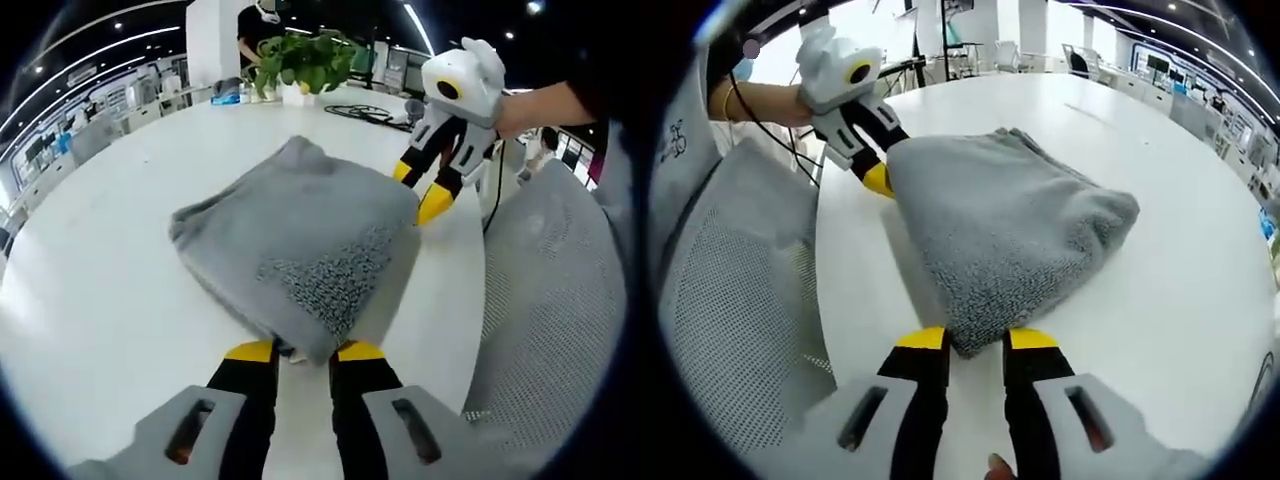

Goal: Fold the towel on the table until its edges align and the towel forms a compact rectangular stack.

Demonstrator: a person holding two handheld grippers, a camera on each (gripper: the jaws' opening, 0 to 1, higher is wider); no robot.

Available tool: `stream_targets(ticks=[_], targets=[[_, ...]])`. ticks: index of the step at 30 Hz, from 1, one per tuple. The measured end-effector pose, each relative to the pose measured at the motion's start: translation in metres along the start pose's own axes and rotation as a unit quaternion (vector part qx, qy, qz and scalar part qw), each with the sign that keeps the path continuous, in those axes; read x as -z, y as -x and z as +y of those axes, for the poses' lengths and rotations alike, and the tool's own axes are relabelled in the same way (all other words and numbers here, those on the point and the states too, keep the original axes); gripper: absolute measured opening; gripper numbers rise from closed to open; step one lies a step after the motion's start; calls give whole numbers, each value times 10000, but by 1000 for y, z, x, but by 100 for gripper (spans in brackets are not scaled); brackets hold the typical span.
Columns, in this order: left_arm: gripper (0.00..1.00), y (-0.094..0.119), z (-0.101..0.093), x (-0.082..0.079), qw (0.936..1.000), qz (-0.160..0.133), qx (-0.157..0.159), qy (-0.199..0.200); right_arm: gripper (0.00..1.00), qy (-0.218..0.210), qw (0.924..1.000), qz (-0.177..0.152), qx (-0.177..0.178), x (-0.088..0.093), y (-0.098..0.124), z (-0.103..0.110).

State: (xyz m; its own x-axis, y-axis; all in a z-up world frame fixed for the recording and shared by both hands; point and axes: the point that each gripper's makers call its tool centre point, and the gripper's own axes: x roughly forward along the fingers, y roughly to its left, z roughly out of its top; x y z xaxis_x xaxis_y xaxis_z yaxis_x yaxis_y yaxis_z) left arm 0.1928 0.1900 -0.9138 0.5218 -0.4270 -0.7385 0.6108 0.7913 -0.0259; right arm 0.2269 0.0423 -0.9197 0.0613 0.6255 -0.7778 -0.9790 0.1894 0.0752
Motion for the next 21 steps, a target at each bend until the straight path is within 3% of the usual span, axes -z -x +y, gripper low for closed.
stream_targets(ticks=[10,21], targets=[[18,-1,14,-2,9999,-59,-83,123,18,14,10000,-43,27,-12,-7,-10],[18,-5,50,-9,9998,-33,-204,-29,18,7,9998,-136,115,-35,-21,-31]])
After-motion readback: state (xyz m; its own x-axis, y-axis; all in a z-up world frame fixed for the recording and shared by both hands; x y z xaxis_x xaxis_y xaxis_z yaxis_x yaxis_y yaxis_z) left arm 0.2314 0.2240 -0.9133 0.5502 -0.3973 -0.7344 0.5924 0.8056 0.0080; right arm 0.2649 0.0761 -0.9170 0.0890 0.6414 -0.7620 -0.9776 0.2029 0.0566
